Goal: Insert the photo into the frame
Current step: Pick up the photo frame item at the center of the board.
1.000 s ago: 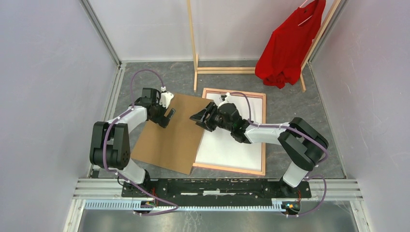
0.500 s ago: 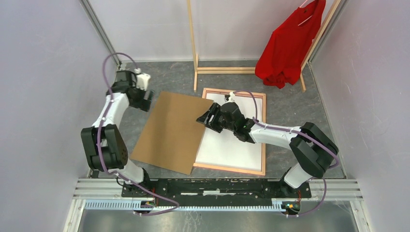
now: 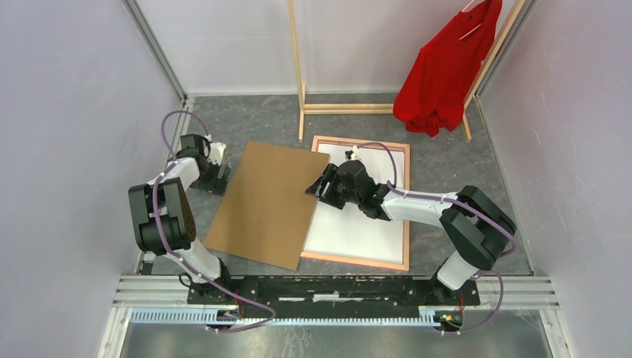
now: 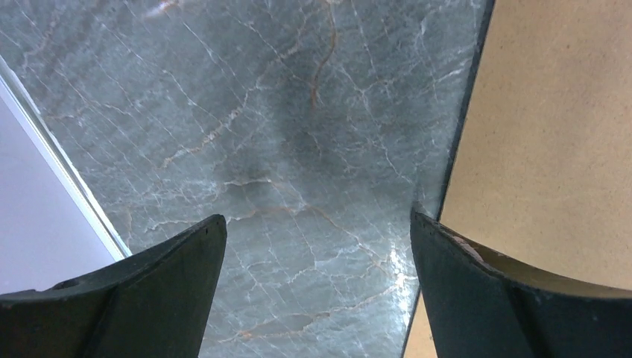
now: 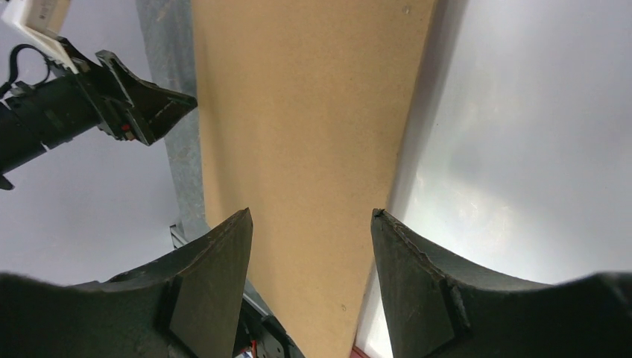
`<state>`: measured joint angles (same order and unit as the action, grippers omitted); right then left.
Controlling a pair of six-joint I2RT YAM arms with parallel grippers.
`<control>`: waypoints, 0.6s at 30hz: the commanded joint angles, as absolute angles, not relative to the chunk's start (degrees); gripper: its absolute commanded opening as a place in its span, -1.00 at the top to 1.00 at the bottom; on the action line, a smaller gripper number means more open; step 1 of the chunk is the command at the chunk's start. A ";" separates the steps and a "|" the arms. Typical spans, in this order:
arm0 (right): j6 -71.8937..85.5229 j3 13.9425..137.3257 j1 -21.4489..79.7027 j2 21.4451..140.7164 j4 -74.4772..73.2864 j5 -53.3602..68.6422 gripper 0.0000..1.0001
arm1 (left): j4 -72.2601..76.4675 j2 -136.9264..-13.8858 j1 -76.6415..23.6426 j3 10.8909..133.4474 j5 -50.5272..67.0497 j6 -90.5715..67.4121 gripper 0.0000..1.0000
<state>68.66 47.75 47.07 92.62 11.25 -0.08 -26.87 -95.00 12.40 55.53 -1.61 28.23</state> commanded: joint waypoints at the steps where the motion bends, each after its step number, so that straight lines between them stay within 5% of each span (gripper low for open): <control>1: 67.74 48.22 46.83 94.03 11.41 -0.49 -0.32 | -23.27 -96.09 12.24 54.47 -1.30 28.83 -0.98; 18: 67.90 51.05 47.11 99.78 10.82 2.73 -0.30 | -23.40 -95.39 9.94 51.66 -0.26 28.48 -0.98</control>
